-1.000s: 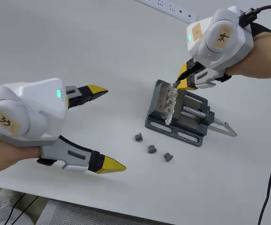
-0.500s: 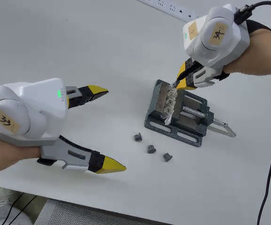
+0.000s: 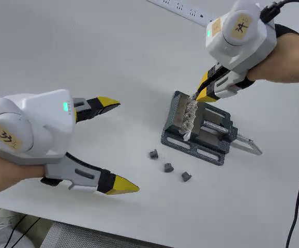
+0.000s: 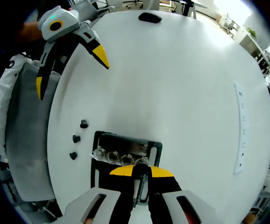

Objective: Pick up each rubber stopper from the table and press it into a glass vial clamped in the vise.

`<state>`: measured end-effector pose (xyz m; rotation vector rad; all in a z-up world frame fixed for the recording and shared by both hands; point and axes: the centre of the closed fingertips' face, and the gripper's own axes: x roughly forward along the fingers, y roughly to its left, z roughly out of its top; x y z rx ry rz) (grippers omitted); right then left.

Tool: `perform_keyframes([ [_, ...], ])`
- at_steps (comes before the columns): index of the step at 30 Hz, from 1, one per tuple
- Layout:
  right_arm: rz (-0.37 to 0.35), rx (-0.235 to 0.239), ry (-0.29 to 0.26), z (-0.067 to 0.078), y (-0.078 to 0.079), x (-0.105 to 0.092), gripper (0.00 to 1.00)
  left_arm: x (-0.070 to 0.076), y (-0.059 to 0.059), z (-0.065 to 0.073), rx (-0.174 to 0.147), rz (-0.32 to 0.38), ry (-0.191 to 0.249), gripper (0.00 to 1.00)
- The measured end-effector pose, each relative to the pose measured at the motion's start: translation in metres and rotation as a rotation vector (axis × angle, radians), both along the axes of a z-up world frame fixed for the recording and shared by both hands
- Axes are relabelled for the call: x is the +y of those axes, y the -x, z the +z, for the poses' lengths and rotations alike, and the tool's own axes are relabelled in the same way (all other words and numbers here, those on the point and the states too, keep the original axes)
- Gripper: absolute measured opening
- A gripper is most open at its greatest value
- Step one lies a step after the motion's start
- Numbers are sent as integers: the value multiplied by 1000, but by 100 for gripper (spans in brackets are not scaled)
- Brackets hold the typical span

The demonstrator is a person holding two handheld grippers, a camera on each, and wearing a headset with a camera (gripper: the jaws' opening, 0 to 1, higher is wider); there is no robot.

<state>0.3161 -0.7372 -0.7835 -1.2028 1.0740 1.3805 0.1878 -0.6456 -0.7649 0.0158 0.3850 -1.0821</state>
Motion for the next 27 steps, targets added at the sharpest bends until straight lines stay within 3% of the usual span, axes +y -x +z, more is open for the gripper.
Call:
perform_keyframes([
  [13, 118, -75, 28, -2, -5, 0, 5, 1, -1, 1, -1, 6, 4, 97],
  [15, 204, -103, 46, 0, -3, 2, 5, 1, -1, 1, -3, 6, 4, 97],
  [20, 195, -102, 36, -3, -5, 0, 5, 0, -2, 1, -4, 8, 6, 97],
  [27, 126, -46, 23, -4, -6, 2, 4, -1, -3, 3, -4, 12, 13, 97],
])
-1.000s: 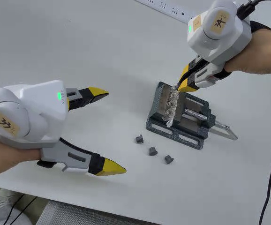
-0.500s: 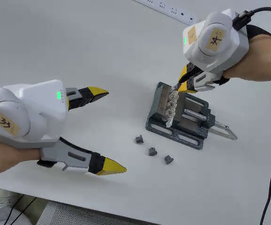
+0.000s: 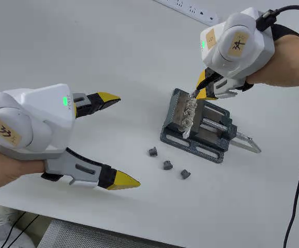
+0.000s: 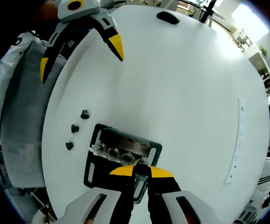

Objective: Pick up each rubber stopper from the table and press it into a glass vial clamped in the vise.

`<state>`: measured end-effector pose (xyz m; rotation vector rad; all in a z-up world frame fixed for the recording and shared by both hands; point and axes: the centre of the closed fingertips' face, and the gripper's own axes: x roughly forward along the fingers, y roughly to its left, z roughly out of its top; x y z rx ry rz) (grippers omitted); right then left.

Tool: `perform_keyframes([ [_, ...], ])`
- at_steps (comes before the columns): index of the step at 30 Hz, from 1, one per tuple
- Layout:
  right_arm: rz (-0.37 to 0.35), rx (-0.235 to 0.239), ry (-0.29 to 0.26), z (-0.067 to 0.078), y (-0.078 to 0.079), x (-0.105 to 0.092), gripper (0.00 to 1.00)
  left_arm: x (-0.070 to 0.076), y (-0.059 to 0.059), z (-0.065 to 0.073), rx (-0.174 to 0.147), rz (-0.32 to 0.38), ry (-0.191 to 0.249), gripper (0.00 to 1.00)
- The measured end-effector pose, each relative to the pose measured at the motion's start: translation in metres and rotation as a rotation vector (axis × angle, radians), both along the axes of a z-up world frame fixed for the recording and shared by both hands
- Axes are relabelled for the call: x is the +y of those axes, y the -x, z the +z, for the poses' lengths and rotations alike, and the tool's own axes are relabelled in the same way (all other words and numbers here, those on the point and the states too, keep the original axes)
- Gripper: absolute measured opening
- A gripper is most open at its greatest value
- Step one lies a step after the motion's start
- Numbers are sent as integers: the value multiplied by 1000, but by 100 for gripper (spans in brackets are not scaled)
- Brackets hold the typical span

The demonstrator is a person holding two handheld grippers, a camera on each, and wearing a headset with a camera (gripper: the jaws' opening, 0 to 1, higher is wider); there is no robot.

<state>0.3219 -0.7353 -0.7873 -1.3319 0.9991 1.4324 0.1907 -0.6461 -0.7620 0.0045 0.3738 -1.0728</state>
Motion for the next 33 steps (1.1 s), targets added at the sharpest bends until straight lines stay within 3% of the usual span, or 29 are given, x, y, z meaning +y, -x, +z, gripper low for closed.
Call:
perform_keyframes([
  [8, -17, 18, 20, 0, 1, -1, 5, 0, 0, -1, 0, -4, -3, 96],
  [15, -52, 29, -7, 1, 1, -3, 6, 0, -1, 1, -1, 1, 0, 96],
  [31, -55, 36, -19, 2, 3, -1, 8, 1, -1, 0, 4, 3, -1, 96],
  [33, -73, 47, -44, 4, 5, 3, 9, 2, -1, 0, 3, 4, 0, 96],
])
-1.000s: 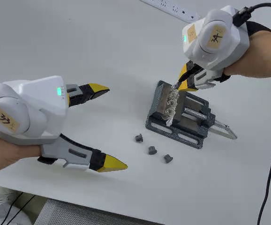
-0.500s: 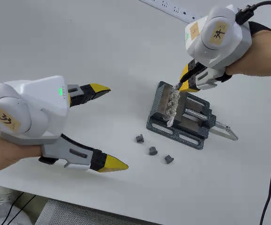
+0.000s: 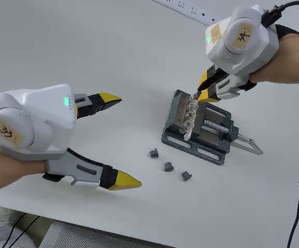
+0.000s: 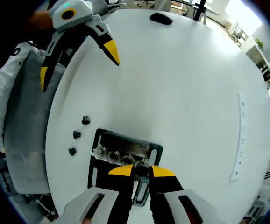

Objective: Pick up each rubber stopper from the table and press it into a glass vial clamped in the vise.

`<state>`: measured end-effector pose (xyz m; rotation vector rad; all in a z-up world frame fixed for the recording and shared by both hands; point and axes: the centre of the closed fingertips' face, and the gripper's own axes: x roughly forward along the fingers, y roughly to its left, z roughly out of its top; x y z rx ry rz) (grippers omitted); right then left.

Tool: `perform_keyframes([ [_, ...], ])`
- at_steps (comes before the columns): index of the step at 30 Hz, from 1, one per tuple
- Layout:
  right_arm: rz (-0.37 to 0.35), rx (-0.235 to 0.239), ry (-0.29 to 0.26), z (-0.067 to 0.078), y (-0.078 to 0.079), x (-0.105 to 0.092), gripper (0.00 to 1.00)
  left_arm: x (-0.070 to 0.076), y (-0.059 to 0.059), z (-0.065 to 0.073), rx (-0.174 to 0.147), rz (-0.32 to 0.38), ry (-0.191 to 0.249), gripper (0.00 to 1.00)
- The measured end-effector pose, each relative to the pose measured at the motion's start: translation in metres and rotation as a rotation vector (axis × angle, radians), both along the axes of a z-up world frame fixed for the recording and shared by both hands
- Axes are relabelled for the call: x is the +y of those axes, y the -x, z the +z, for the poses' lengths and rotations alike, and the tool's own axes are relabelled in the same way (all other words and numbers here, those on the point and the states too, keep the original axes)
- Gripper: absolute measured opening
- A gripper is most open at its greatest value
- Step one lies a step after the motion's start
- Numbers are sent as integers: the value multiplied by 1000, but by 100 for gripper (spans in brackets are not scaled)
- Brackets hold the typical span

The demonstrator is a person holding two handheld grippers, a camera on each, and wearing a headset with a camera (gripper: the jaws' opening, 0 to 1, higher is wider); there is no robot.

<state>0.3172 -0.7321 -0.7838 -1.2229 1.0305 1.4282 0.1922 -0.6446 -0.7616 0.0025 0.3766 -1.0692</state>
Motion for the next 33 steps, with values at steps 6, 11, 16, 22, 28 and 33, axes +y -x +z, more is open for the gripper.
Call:
perform_keyframes([
  [6, -4, 4, -29, 6, 2, 5, 9, 0, 0, 0, 3, 1, 1, 96],
  [11, -18, -4, -54, 12, -1, 5, 7, -1, 1, 1, 3, -1, 2, 96],
  [16, -29, -2, -63, 12, -2, -1, 6, -2, 0, 1, 2, -4, 0, 96],
  [22, -40, -11, -68, 9, -1, -8, 3, -3, 0, 2, 2, -5, 4, 96],
  [28, -60, -2, -83, 8, -3, -8, 2, -5, 0, 1, 7, -8, 5, 96],
  [33, -60, 0, -90, 6, -3, -6, 2, -5, 0, 2, 10, -5, 9, 96],
])
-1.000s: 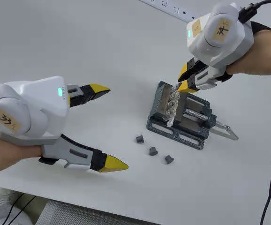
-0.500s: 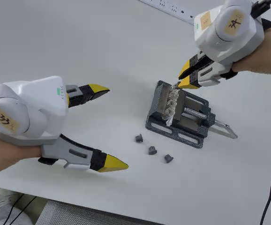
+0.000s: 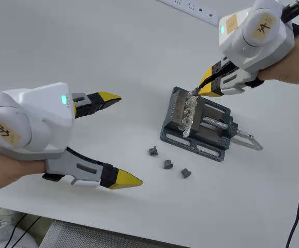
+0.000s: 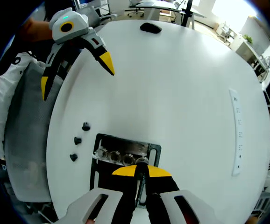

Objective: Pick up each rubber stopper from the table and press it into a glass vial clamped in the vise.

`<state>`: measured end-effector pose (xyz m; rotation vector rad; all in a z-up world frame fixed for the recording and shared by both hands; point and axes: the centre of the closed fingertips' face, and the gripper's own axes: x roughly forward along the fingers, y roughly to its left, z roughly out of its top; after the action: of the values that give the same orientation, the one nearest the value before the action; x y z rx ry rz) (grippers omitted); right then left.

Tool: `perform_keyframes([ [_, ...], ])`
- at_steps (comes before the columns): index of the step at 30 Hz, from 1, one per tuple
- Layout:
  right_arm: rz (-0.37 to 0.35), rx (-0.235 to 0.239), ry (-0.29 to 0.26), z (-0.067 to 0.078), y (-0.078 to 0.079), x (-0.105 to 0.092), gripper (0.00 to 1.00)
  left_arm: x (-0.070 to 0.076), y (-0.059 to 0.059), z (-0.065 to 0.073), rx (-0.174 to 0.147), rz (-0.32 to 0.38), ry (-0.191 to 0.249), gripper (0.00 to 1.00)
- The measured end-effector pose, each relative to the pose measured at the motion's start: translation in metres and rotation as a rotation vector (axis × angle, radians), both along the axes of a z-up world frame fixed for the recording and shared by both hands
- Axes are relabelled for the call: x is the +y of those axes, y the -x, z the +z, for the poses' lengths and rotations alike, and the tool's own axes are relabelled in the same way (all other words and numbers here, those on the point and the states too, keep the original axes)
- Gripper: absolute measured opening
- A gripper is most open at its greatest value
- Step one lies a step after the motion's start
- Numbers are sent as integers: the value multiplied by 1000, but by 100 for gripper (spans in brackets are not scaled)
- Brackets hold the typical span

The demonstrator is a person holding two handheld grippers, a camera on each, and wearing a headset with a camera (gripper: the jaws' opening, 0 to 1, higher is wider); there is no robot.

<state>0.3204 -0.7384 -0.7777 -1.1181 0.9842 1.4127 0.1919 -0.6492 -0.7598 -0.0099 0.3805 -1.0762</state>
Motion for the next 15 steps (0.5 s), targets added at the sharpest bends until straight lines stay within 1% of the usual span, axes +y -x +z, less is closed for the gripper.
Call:
perform_keyframes([
  [2, 0, 1, 3, -3, 0, 0, 2, 0, 0, 0, 0, 0, 1, 96],
  [11, 10, 3, 4, -2, 1, 0, 2, 0, -1, 2, -2, 5, 10, 96],
  [15, 28, -3, 17, -3, 1, 1, 2, 1, -1, 2, -3, 4, 7, 95],
])
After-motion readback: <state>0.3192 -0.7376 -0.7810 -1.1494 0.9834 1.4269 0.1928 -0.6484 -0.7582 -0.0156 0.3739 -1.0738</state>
